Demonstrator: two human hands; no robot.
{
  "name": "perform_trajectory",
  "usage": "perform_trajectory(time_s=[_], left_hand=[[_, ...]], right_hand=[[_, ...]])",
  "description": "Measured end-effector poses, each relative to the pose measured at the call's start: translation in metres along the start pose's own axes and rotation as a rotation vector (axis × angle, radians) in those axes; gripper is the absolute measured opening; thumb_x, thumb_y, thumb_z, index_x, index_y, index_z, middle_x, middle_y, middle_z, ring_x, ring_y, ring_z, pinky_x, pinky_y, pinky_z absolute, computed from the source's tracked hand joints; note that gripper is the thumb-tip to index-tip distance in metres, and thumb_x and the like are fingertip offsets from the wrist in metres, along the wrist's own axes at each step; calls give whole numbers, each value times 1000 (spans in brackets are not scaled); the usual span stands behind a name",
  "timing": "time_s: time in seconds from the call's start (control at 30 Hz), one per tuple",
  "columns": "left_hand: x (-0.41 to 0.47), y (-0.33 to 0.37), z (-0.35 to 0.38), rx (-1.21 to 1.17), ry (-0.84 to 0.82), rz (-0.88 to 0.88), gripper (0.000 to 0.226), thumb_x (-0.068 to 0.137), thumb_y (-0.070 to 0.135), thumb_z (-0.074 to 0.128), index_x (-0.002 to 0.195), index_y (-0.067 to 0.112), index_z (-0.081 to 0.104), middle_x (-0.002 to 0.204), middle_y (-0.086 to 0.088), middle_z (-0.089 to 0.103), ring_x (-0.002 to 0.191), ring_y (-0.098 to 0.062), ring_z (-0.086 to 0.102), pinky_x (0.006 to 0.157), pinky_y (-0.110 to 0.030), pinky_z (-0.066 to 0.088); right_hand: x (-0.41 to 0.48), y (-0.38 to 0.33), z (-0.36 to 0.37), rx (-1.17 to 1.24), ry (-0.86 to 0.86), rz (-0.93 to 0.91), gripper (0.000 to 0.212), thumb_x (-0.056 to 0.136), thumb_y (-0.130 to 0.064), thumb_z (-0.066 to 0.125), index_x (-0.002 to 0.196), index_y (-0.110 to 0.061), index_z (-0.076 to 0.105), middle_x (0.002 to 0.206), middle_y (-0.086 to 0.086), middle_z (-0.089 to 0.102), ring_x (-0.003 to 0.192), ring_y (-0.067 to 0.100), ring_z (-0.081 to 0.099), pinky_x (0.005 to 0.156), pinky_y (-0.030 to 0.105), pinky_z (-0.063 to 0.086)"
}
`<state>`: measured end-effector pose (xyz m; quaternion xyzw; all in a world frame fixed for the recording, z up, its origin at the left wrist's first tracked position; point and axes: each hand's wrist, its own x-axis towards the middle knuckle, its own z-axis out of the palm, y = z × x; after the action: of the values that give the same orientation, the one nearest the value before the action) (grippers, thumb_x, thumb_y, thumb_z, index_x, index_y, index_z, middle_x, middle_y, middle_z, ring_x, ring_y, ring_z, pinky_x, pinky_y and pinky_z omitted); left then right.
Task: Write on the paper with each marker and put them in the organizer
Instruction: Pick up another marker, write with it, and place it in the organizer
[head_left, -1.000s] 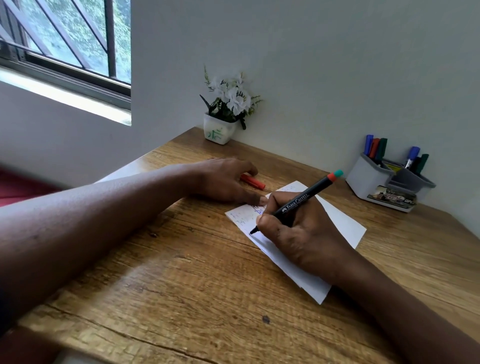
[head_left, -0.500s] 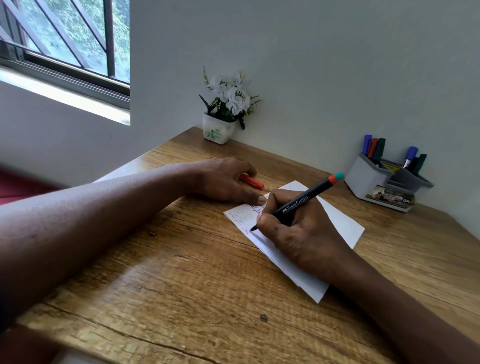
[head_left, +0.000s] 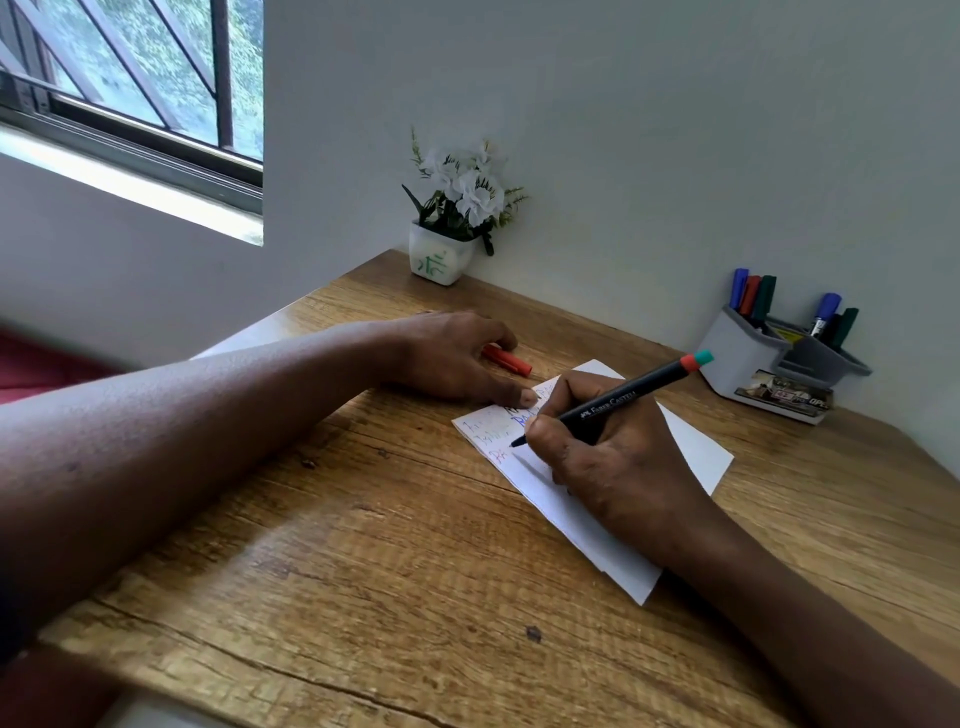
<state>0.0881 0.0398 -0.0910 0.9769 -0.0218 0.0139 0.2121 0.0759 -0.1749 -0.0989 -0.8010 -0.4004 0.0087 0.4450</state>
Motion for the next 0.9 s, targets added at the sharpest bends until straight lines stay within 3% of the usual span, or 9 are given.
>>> perform_trajectory(time_s=[0.17,0.37,0.5,0.67,0.9], left_hand=[[-1,1,-1,-7,-9,-5,82,82,71,61,150,30,41,147,3,49,126,-17,49,92,-34,43],[-2,1,0,-7,-7,-6,84,80,73,62,149,30,41,148,3,49,127,-17,50,100,-38,45],[-1,1,0,1,-2,-8,84,81,72,62,150,30,40,150,3,48,129,-18,50,98,-35,43],[0,2,0,-12,-7,-5,81,84,68,62,151,28,39,150,1,47,129,-18,49,92,-32,40],[0,0,1,-8,4,3,84,81,72,63,150,28,41,149,3,49,128,-17,50,94,-33,42]], right_hand=[[0,-2,1,-42,-29,7,21,87,-18,72,69,-20,62,64,-8,62,64,4,60,60,18,45],[-2,-3,0,34,8,25,17,89,-13,71,73,-14,66,60,-3,67,59,5,66,60,17,49],[-2,-4,-1,47,7,37,20,89,-10,71,71,-14,66,56,-8,66,53,6,65,58,15,48],[-2,-5,-1,83,-8,53,13,92,-11,70,80,-11,69,65,0,71,63,11,71,63,19,53],[-4,-6,-1,33,-7,73,19,91,-14,71,72,-19,67,59,-4,68,59,6,67,62,17,49]])
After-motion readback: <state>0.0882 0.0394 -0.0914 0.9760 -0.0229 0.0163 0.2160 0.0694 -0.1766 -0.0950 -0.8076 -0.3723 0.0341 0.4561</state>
